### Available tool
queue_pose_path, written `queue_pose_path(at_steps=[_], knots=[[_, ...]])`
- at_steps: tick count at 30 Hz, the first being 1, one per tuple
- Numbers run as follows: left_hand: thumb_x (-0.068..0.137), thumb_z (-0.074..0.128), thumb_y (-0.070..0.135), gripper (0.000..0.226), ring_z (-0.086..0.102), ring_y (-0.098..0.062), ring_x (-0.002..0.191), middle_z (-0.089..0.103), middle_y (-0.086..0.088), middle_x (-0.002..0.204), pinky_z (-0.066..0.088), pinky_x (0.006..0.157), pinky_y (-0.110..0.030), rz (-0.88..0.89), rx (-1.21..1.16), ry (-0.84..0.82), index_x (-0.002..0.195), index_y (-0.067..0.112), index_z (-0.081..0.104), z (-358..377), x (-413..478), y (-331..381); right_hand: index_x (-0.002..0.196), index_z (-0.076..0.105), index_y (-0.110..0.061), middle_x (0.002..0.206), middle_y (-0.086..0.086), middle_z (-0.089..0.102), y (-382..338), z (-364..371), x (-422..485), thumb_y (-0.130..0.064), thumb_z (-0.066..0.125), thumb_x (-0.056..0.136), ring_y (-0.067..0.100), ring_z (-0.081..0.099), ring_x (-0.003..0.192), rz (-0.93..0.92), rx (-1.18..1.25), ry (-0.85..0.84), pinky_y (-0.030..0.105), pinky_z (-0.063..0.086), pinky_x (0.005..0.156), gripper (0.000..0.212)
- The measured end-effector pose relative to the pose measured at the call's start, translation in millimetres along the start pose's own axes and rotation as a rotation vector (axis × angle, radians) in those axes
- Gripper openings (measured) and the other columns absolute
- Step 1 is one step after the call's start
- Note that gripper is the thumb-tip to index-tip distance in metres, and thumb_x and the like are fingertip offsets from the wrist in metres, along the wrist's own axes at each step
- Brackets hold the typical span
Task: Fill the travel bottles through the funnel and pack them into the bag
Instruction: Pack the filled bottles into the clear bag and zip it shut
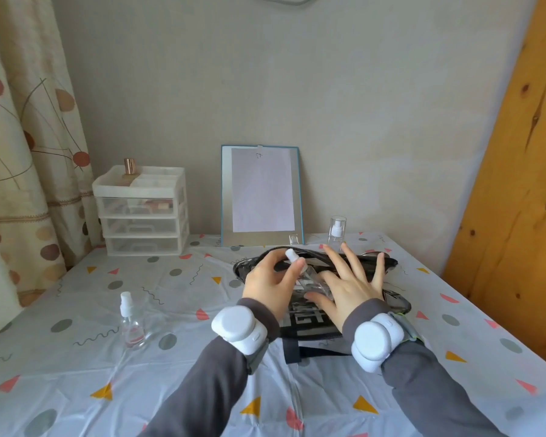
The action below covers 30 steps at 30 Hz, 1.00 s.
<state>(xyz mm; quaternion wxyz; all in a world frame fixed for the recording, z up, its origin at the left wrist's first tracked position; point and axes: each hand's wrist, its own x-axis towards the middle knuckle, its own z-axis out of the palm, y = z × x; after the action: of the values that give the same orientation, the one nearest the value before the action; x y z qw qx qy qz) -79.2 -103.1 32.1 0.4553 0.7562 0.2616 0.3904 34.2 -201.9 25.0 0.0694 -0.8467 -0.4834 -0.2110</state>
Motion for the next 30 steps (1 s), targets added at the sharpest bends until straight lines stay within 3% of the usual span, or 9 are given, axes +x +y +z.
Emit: queue_pose_path(at_steps=[3, 6, 7, 8, 10, 12, 16, 23, 30], knots=[[0.092, 0.043, 0.022, 0.034, 0.062, -0.014, 0.097, 0.065, 0.006, 0.106, 0.046, 0.089, -0.022, -0.014, -0.024, -0.028, 0.123, 0.034, 0.054, -5, 4, -3, 0.108, 0.057, -0.034, 0.154, -0.020, -0.003, 5, -3, -2, -0.057, 0.042, 0.087, 0.012, -0.014, 0.142, 0.014, 0.013, 0.059, 0.059, -0.023, 0.102, 0.034], [0.088, 0.035, 0.010, 0.056, 0.049, 0.001, 0.053, 0.050, 0.018, 0.083, 0.040, 0.054, -0.008, -0.033, -0.028, -0.095, 0.132, 0.045, 0.044, -17, 7, -8, 0.099, 0.064, -0.023, 0.154, -0.012, 0.014, 10, -14, -6, -0.046, 0.059, 0.082, 0.020, 0.004, 0.144, -0.001, 0.024, 0.201, 0.057, -0.015, 0.107, 0.029], [0.088, 0.034, 0.007, 0.058, 0.046, 0.003, 0.047, 0.032, 0.019, 0.115, 0.039, 0.051, -0.009, -0.038, -0.049, -0.101, 0.131, 0.046, 0.044, -20, 8, -9, 0.092, 0.067, -0.018, 0.151, -0.007, 0.027, 10, -17, -7, -0.041, 0.067, 0.078, 0.023, 0.016, 0.143, -0.033, 0.015, 0.250, 0.059, -0.005, 0.108, 0.027], [0.088, 0.034, 0.005, 0.059, 0.052, 0.004, 0.053, 0.059, 0.014, 0.108, 0.043, 0.055, -0.011, -0.038, -0.076, -0.109, 0.131, 0.044, 0.044, -20, 9, -10, 0.085, 0.068, -0.014, 0.145, -0.001, 0.040, 11, -20, -8, -0.037, 0.074, 0.072, 0.025, 0.027, 0.138, -0.068, 0.013, 0.296, 0.060, 0.008, 0.108, 0.027], [0.088, 0.032, -0.001, 0.062, 0.060, -0.008, 0.105, 0.041, 0.008, 0.144, 0.048, 0.087, -0.026, -0.018, -0.104, -0.130, 0.135, 0.039, 0.041, -20, 11, -11, 0.078, 0.068, -0.010, 0.125, 0.006, 0.060, 11, -22, -8, -0.031, 0.083, 0.062, 0.025, 0.039, 0.118, -0.144, 0.023, 0.358, 0.054, 0.034, 0.101, 0.030], [0.089, 0.032, -0.004, 0.064, 0.037, -0.008, 0.133, 0.027, 0.018, 0.148, 0.036, 0.100, -0.012, 0.022, -0.067, -0.170, 0.139, 0.035, 0.035, -17, 12, -10, 0.083, 0.067, -0.010, 0.106, 0.003, 0.063, 12, -24, -6, -0.033, 0.082, 0.063, 0.023, 0.046, 0.102, -0.192, -0.020, 0.291, 0.040, 0.047, 0.090, 0.034], [0.087, 0.032, -0.004, 0.066, 0.025, 0.032, 0.110, 0.023, 0.028, 0.142, 0.026, 0.076, 0.011, 0.019, -0.045, -0.199, 0.141, 0.035, 0.031, -15, 15, -12, 0.120, 0.053, -0.017, 0.127, -0.003, 0.041, 12, -20, 3, -0.041, 0.047, 0.092, 0.023, 0.031, 0.123, -0.162, -0.099, -0.123, 0.038, 0.017, 0.104, 0.038], [0.086, 0.035, -0.001, 0.072, 0.035, 0.041, 0.077, 0.020, 0.036, 0.139, 0.037, 0.073, 0.004, 0.021, -0.008, -0.212, 0.139, 0.047, 0.027, -18, 15, -21, 0.126, 0.049, -0.017, 0.136, 0.005, 0.039, 2, -9, 38, -0.031, 0.045, 0.094, 0.025, 0.029, 0.129, -0.070, -0.226, -0.467, 0.041, 0.020, 0.105, 0.036], [0.086, 0.034, -0.007, 0.070, 0.024, 0.042, 0.096, 0.021, 0.025, 0.145, 0.023, 0.074, 0.013, 0.043, 0.005, -0.207, 0.142, 0.035, 0.028, -15, 17, -21, 0.135, 0.033, -0.017, 0.140, 0.005, 0.034, 11, 3, 37, -0.027, 0.047, 0.092, 0.027, 0.031, 0.131, 0.028, -0.091, -0.393, 0.038, 0.029, 0.102, 0.046]])
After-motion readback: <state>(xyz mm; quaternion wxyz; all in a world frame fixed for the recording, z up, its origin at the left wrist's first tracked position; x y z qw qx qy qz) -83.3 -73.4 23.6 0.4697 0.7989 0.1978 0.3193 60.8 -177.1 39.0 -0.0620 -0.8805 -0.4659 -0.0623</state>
